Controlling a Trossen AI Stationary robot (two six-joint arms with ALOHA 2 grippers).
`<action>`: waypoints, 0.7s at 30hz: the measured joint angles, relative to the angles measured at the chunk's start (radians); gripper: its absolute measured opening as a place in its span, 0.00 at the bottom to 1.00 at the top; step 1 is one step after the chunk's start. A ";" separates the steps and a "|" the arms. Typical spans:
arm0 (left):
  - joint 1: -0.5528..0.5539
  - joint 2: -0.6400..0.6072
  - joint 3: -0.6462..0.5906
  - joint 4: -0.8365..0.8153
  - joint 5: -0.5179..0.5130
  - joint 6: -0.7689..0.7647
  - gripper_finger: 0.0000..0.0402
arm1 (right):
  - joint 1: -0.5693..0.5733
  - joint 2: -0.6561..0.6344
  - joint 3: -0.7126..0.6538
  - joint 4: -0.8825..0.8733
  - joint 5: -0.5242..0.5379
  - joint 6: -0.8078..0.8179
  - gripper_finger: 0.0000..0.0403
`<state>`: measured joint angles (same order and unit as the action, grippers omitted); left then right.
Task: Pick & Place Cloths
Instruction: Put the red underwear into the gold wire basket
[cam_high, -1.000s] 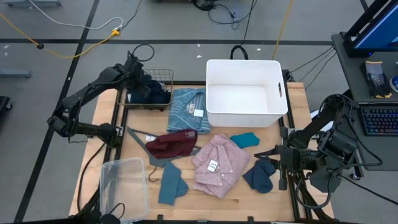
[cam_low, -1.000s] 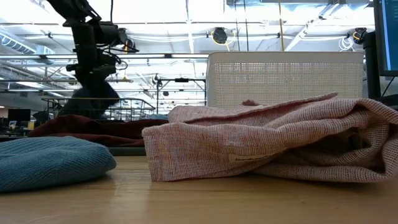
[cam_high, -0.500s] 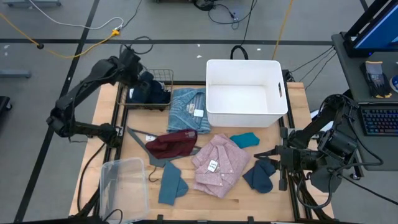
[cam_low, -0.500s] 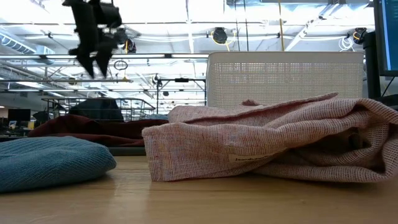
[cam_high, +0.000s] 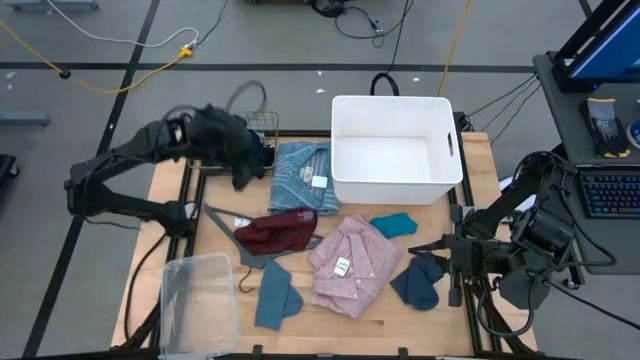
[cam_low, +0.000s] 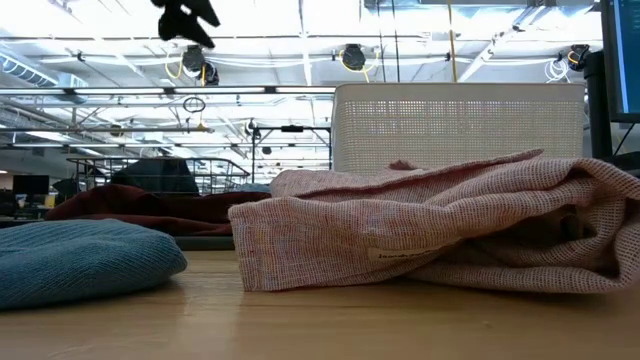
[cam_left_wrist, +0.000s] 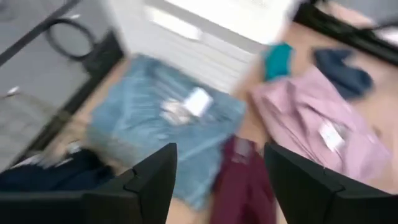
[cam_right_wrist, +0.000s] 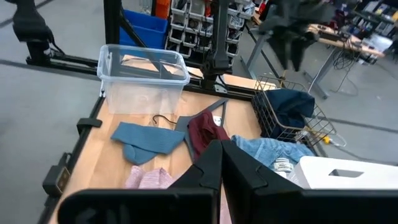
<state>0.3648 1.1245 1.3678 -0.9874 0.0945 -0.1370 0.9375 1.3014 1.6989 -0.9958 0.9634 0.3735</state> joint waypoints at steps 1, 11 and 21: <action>-0.053 0.002 0.000 0.000 -0.022 -0.001 0.60 | 0.000 0.000 0.000 0.000 0.000 -0.009 0.00; -0.405 0.141 0.000 0.005 -0.204 -0.050 0.59 | 0.000 0.000 0.000 -0.011 -0.001 -0.026 0.00; -0.467 0.380 0.000 0.004 -0.253 -0.059 0.59 | 0.000 0.000 0.000 -0.049 -0.052 0.007 0.00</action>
<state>-0.1019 1.5041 1.3682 -0.9836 -0.1587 -0.1958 0.9379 1.3018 1.6989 -1.0450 0.9112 0.3805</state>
